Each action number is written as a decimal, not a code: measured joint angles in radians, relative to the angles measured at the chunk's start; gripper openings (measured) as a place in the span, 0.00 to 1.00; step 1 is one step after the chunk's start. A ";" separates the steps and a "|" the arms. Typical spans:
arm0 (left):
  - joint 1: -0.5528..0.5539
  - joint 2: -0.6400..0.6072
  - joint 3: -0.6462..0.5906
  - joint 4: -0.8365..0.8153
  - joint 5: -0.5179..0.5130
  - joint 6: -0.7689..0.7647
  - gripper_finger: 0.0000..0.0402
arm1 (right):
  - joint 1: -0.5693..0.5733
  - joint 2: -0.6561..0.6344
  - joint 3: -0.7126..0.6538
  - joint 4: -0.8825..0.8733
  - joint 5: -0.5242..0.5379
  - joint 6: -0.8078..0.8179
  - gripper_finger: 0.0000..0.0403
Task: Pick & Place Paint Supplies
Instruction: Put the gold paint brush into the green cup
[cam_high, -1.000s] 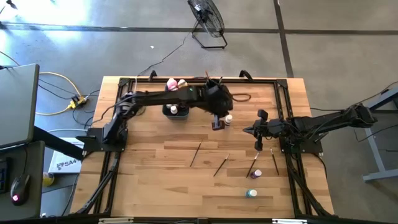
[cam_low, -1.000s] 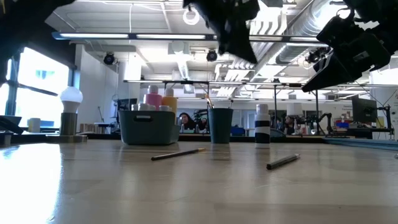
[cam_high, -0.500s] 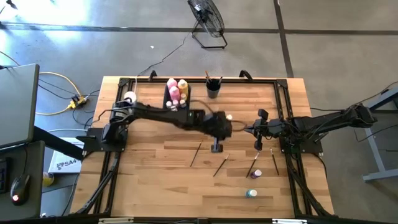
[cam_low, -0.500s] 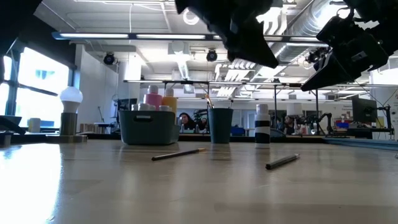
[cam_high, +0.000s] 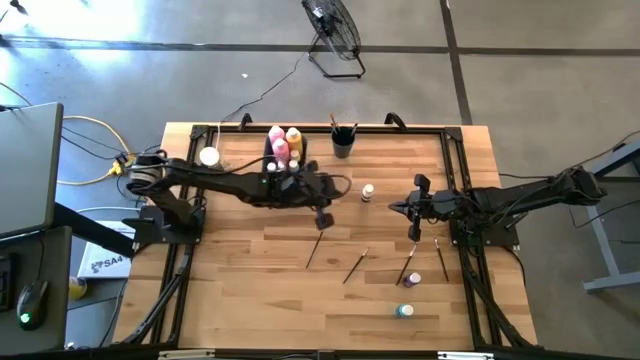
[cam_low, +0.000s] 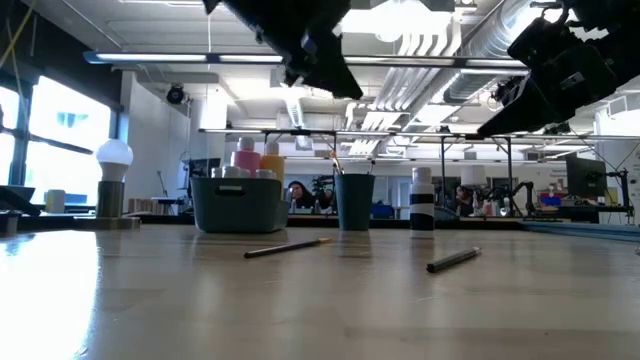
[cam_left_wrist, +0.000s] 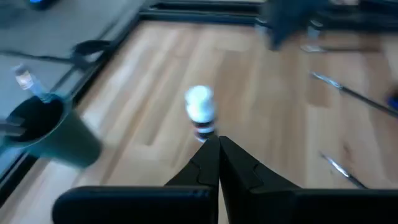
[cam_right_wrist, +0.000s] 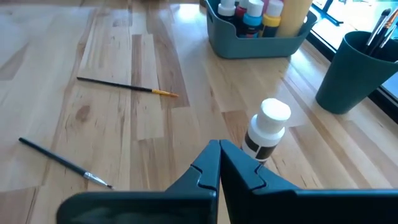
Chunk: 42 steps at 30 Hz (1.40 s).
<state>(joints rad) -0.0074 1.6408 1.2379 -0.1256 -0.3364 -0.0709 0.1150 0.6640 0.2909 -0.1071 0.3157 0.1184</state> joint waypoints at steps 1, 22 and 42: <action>0.000 -0.020 -0.032 0.008 -0.032 -0.036 0.00 | 0.000 0.000 0.000 0.001 0.000 -0.004 0.00; 0.000 -0.055 -0.105 -0.056 -0.013 -0.407 0.00 | 0.000 0.000 0.000 -0.009 -0.004 -0.021 0.00; 0.000 -0.016 -0.104 -0.172 -0.037 -0.703 0.00 | 0.000 0.000 0.000 0.021 -0.001 -0.045 0.00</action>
<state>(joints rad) -0.0071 1.6251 1.1337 -0.2980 -0.3732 -0.7741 0.1146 0.6642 0.2913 -0.0860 0.3151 0.0736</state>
